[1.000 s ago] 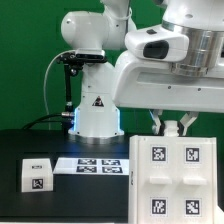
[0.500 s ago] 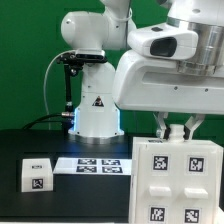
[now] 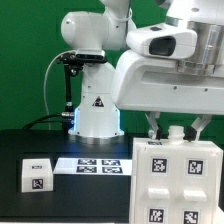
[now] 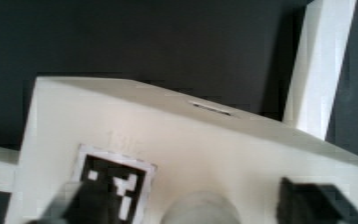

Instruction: Assemble cabinet

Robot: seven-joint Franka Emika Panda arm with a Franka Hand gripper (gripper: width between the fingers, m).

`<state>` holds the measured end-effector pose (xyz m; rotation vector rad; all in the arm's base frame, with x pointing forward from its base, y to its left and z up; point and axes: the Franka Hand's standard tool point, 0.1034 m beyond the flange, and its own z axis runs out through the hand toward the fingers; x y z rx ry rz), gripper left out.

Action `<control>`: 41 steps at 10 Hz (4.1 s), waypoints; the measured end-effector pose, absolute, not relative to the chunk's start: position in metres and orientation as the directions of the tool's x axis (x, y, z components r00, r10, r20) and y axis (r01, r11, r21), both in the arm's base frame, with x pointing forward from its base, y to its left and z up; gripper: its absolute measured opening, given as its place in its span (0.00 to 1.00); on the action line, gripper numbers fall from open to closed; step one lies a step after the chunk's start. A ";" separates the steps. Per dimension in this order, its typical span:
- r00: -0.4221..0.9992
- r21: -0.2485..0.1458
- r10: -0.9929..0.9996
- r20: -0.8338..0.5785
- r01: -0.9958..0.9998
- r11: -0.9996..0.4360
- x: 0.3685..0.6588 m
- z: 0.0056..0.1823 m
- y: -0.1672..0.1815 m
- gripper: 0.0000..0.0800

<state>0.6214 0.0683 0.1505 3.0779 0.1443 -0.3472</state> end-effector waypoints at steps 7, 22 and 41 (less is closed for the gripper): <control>0.974 -0.008 0.049 -0.221 0.049 -0.999 0.587 0.176 0.037 0.81; 0.978 -0.021 -0.073 -0.197 -0.079 -0.997 0.511 0.113 -0.092 0.81; 0.957 -0.023 0.225 -0.180 0.225 -0.974 0.425 0.025 -0.153 0.81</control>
Offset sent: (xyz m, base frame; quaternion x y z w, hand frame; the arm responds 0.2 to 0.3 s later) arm -0.0732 -0.0382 0.0233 0.0111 0.0134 -0.0284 0.9994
